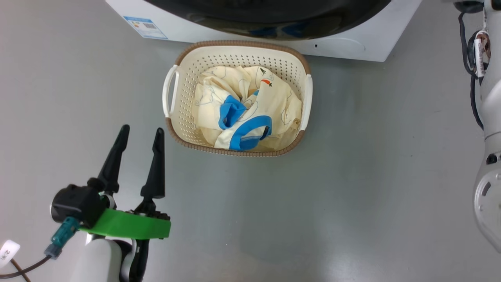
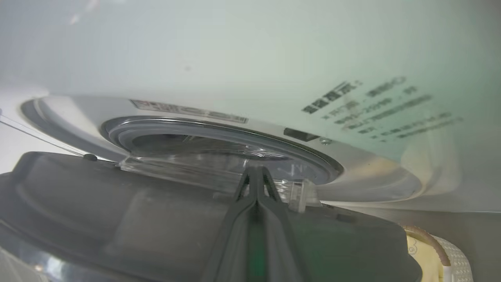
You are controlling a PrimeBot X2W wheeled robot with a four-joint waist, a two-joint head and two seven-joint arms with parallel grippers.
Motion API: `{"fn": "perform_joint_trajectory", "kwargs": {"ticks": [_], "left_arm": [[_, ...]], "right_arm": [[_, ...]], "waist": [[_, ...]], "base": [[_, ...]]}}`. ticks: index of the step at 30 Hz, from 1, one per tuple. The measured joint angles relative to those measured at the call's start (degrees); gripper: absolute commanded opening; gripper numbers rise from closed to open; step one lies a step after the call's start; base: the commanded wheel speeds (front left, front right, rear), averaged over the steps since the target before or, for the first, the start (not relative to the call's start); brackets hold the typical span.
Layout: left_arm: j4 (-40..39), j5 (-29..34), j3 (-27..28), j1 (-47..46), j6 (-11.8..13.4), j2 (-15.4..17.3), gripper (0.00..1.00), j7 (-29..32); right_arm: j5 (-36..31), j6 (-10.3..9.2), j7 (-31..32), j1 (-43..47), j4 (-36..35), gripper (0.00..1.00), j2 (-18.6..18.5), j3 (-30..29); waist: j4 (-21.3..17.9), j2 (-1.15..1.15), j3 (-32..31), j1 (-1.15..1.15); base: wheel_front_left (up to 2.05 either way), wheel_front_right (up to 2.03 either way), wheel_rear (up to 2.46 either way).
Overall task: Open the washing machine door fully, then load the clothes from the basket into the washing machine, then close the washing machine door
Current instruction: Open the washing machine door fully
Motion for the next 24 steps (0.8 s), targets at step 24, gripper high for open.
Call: {"fn": "perform_joint_trajectory", "kwargs": {"ticks": [24], "left_arm": [[-0.7, 0.9, 1.3, 1.3, 0.0, 0.2, 1.00, 0.0]], "right_arm": [[14.5, 0.00, 13.1, 20.1, -15.5, 0.00, 2.8, 18.4]], "waist": [[-1.2, 0.00, -5.9, 0.00]], "base": [[0.00, 0.00, 0.00]]}}
